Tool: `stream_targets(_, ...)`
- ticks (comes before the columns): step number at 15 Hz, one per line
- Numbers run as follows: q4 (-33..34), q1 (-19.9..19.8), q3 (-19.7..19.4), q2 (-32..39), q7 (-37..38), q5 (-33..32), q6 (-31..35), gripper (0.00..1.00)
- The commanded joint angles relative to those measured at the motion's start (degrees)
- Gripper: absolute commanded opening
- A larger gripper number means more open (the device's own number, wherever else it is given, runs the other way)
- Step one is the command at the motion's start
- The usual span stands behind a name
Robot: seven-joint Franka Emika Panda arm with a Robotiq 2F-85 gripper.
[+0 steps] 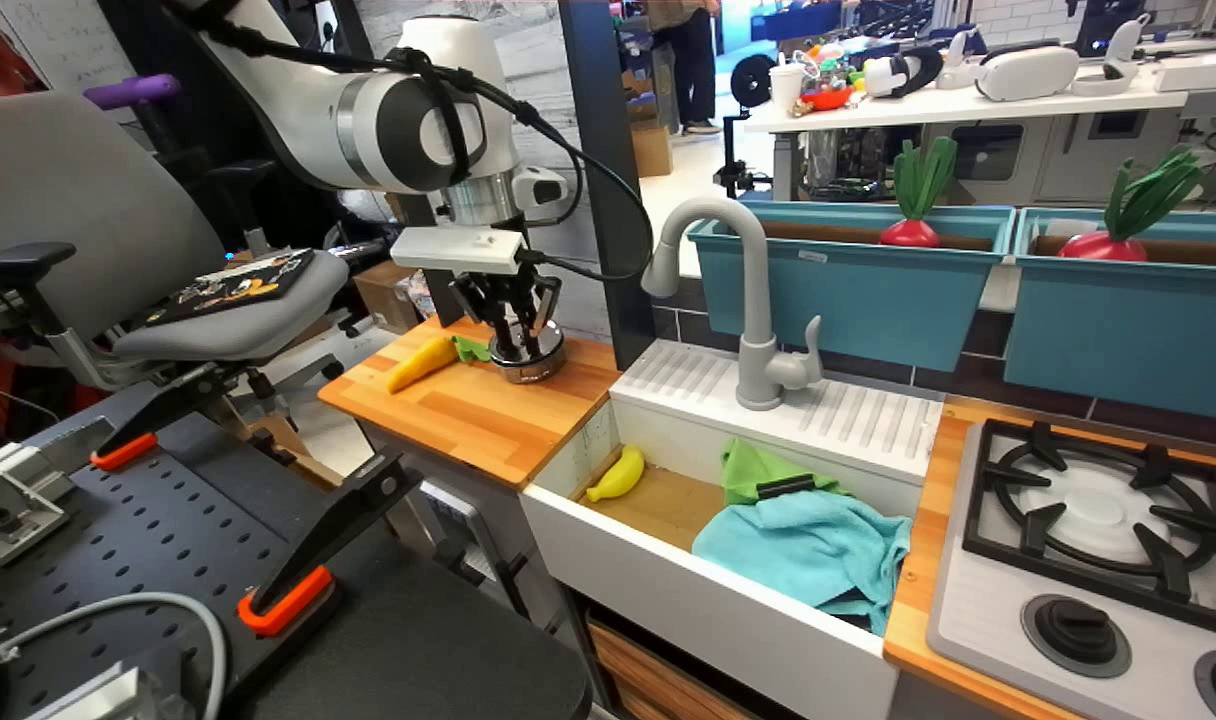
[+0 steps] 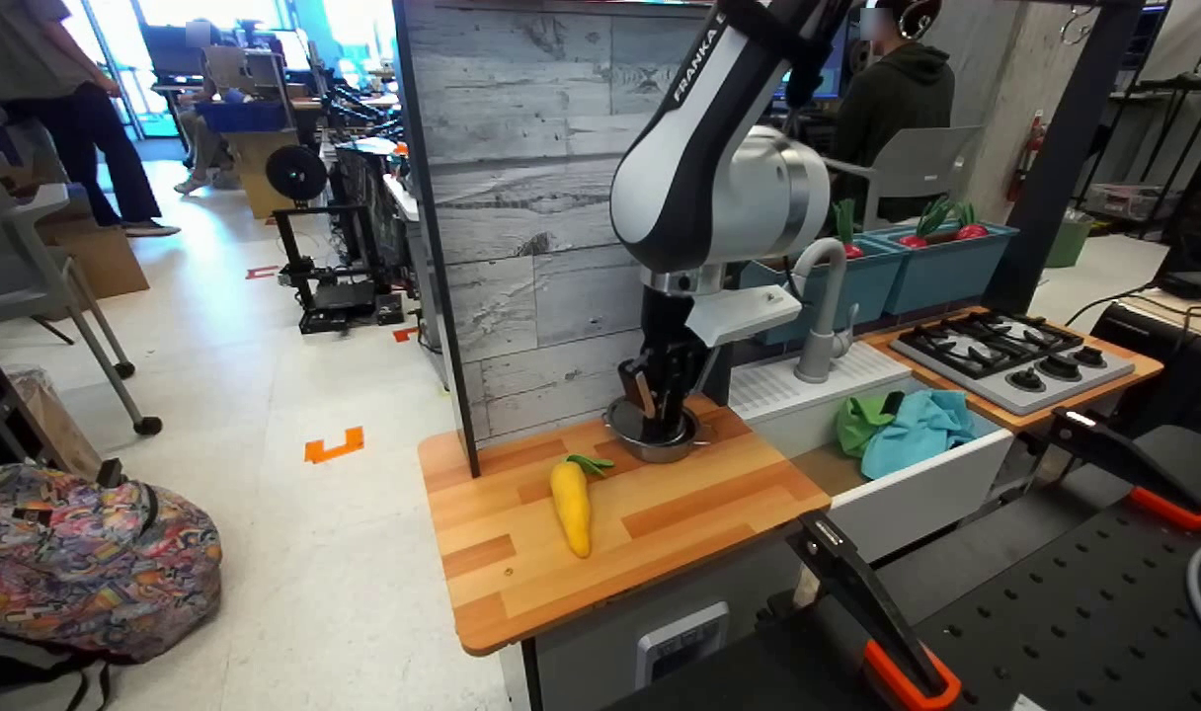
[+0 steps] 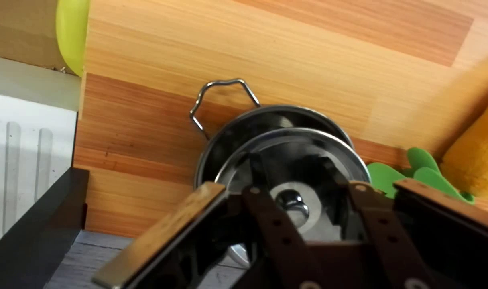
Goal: Pick up the lid from the pot and put it on the counter
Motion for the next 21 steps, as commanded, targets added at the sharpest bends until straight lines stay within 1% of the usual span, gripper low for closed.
stream_targets(1, 3.33, -0.09, 0.21, 2.46, -0.95, 0.29, 0.69, 0.06)
stream_targets(2, 2.92, 0.36, -0.16, 2.37, -0.45, 0.11, 1.49, 0.01)
stream_targets(3, 2.60, 0.70, -0.40, 2.31, -0.21, -0.11, 1.93, 0.00)
stream_targets(8, 1.93, 1.42, -0.96, 2.14, 0.46, -0.34, 2.93, 0.00)
stream_targets(9, 1.65, 1.49, -1.00, 1.97, 0.60, -0.33, 3.11, 0.26)
stream_targets(10, 1.12, 1.62, -1.15, 1.66, 0.81, -0.39, 3.66, 0.27)
stream_targets(13, -0.44, 1.39, -0.89, 0.80, 0.73, -0.26, 5.84, 0.47)
stream_targets(18, -1.48, 1.37, -0.68, 0.22, 0.80, -0.15, 7.90, 0.85)
stream_targets(20, -1.89, 1.44, -0.75, 0.05, 1.03, -0.12, 9.02, 0.98)
stream_targets(21, -2.07, 1.27, -0.64, -0.07, 1.09, 0.03, 9.57, 1.00)
